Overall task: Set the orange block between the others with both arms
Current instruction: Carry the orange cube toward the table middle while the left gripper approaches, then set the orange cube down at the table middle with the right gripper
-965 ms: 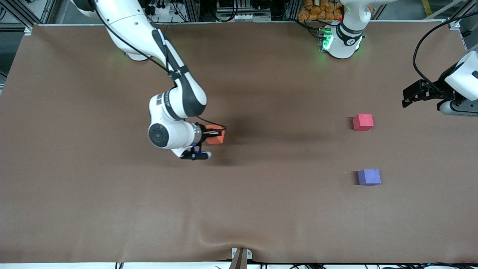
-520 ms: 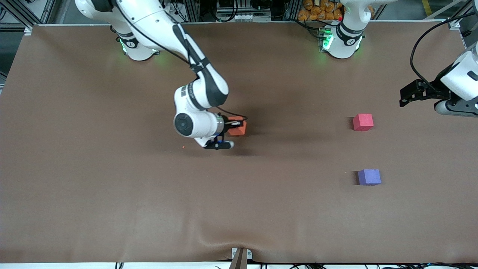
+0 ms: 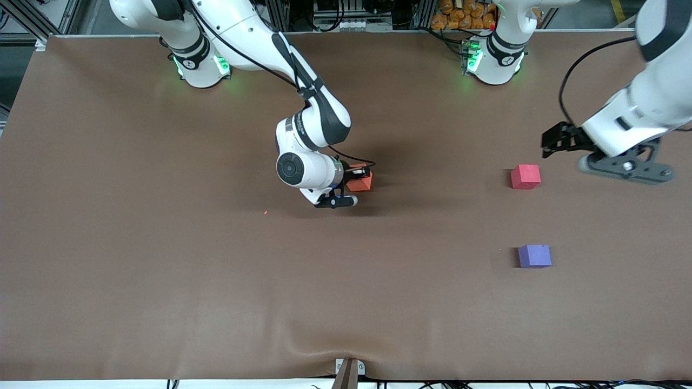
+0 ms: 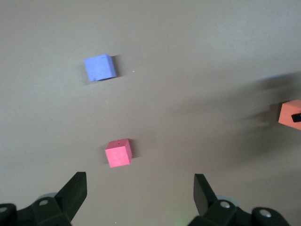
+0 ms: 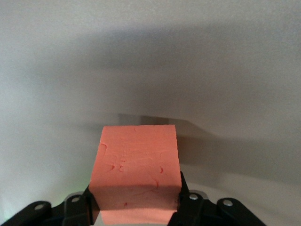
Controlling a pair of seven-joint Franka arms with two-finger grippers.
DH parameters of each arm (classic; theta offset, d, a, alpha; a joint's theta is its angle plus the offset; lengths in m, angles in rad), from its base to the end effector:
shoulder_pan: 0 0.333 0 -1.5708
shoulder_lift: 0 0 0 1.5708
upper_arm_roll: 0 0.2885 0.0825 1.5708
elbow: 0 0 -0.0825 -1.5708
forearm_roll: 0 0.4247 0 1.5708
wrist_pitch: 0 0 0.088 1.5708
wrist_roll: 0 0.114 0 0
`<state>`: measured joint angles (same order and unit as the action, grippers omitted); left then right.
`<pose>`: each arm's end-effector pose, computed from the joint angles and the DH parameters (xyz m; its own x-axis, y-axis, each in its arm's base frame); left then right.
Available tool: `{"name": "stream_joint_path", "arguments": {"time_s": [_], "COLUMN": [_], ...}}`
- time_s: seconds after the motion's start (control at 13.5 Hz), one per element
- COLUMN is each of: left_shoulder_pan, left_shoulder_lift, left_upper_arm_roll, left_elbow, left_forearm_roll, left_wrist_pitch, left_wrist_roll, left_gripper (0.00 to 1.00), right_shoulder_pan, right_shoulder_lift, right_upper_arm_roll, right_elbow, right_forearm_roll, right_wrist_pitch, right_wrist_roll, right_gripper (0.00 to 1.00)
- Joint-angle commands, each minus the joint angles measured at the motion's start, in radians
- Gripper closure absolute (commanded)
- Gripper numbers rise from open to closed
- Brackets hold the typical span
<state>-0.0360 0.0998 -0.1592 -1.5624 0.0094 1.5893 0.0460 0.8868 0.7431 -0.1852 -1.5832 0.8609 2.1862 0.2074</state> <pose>0.6096 -0.1157 0.5359 0.9684 -0.2389 -0.0712 -0.2388 -0.9710 0.0097 0.5095 0.4867 0.1475 0.9478 0.0538 -0.3142 -0.0862 -0.9056 -0.4152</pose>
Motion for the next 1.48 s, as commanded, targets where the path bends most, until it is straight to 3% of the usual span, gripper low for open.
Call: {"name": "stream_joint_path", "arguments": {"time_s": [0.0, 0.3, 0.52, 0.67, 0.96, 1.26, 1.41], "left_shoulder_pan": [-0.018, -0.021, -0.019, -0.022, -0.177, -0.332, -0.395], "left_shoulder_lift": [0.040, 0.078, 0.123, 0.170, 0.253, 0.349, 0.392], "left_upper_arm_roll": [0.001, 0.001, 0.001, 0.001, -0.019, -0.019, -0.014], "left_elbow": [0.007, 0.007, 0.009, 0.009, 0.070, 0.071, 0.081], "left_forearm_roll": [0.004, -0.040, -0.115, -0.178, -0.198, -0.201, -0.200], "left_wrist_pitch": [0.017, 0.031, 0.037, 0.092, 0.138, 0.143, 0.182], "left_wrist_roll": [0.005, 0.003, -0.003, -0.145, -0.438, -0.596, -0.702], "left_gripper": [0.00, 0.00, 0.00, 0.00, 0.00, 0.00, 0.00], "right_shoulder_pan": [0.004, -0.066, -0.132, -0.199, -0.342, -0.576, -0.646], "right_shoulder_lift": [0.015, 0.001, -0.053, -0.100, -0.215, -0.329, -0.382], "right_upper_arm_roll": [-0.011, -0.011, -0.008, -0.007, 0.024, 0.177, 0.205], "right_elbow": [0.026, 0.052, 0.051, 0.048, 0.046, 0.049, 0.049], "right_forearm_roll": [0.027, 0.016, -0.012, -0.136, -0.389, -0.695, -0.787], "right_wrist_pitch": [0.000, -0.017, -0.121, -0.216, -0.353, -0.495, -0.543], "right_wrist_roll": [0.001, -0.014, -0.007, -0.006, -0.006, -0.003, -0.011], "right_gripper": [0.03, 0.00, 0.00, 0.00, 0.00, 0.00, 0.00]}}
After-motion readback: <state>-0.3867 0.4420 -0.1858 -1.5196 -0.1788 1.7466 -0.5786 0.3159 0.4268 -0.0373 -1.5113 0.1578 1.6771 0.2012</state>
